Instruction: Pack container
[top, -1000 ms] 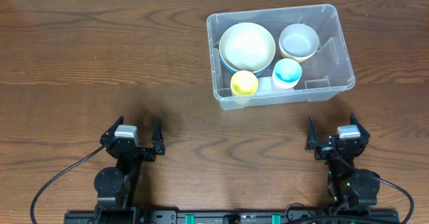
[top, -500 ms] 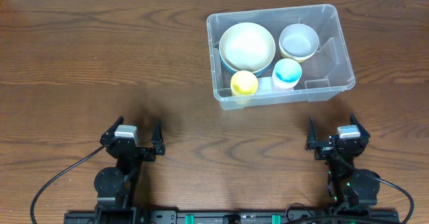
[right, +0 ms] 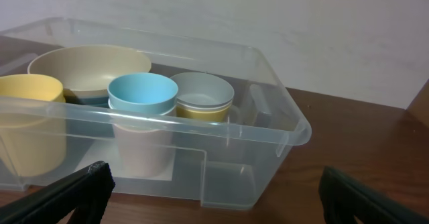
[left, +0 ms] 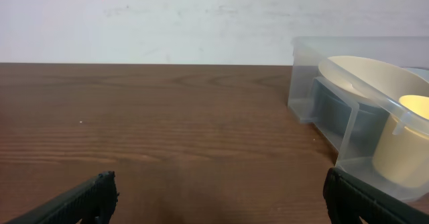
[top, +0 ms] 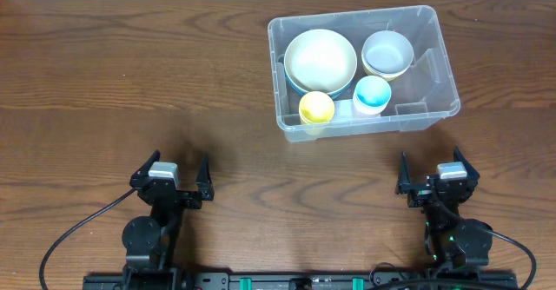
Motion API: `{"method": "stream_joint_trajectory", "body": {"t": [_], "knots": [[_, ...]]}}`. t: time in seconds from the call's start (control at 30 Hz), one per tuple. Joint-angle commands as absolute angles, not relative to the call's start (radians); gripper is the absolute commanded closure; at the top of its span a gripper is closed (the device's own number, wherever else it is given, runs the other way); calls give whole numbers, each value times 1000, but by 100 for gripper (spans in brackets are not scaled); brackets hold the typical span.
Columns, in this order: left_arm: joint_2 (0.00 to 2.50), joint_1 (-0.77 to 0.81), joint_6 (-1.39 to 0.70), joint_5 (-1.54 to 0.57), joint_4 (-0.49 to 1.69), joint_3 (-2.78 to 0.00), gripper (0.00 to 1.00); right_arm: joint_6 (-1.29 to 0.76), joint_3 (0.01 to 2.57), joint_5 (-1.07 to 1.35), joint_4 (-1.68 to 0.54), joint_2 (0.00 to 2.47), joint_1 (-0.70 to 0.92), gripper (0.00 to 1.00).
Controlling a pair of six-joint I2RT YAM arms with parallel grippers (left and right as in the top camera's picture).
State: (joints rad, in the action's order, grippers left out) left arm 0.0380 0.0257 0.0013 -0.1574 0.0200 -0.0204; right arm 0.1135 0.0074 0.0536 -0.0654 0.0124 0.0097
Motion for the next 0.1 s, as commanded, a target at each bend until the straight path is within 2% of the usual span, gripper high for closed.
{"method": "stream_joint_trajectory", "body": {"t": [0.0,0.07], "knots": [[39,19,14,-172,56,-4,2,121,6,53,-70,5,12,1],[39,19,15,-172,56,-4,2,121,6,53,-70,5,12,1]]}}
